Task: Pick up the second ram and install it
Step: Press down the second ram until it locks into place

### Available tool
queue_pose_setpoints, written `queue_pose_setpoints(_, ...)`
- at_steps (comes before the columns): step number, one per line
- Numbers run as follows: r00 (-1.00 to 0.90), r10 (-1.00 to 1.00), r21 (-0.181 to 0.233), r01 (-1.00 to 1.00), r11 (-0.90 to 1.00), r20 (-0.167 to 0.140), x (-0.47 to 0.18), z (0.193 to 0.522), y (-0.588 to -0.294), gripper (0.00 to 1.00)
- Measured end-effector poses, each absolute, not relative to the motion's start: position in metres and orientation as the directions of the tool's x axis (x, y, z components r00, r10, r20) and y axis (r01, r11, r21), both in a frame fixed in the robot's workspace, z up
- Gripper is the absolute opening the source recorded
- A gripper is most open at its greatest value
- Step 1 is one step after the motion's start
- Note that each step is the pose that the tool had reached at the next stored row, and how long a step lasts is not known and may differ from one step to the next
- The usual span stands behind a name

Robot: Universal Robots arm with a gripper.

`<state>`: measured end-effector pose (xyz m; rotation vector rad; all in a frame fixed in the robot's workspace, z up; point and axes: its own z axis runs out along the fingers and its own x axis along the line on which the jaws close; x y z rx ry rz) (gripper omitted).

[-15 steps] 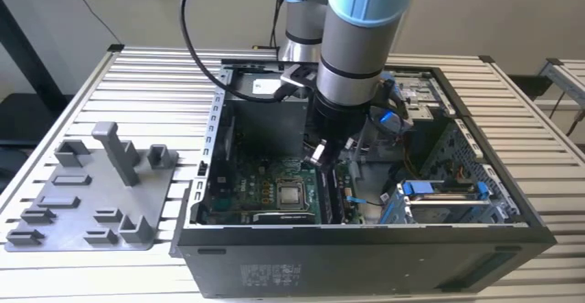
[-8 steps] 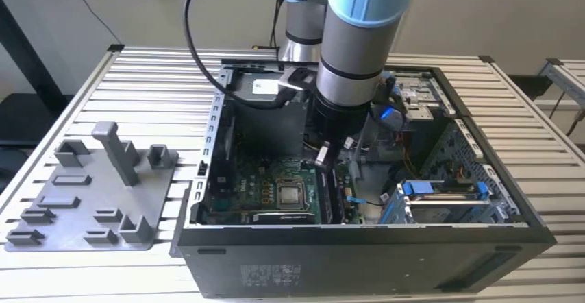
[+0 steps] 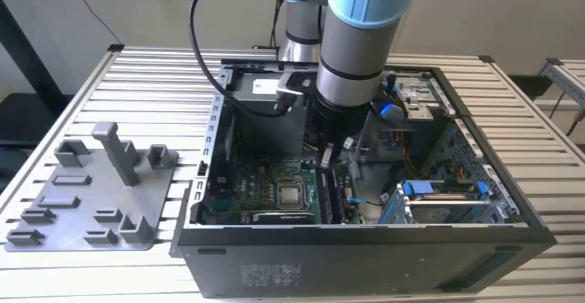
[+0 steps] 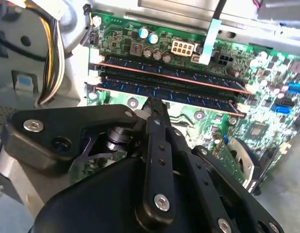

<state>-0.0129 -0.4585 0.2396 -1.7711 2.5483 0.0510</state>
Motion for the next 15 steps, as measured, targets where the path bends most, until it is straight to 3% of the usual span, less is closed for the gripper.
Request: queue_pose_setpoints(15, -0.092, -0.994, 0.0, -0.996, 0.092, -0.051, -0.0129, 0.2384, -0.4585, 0.11)
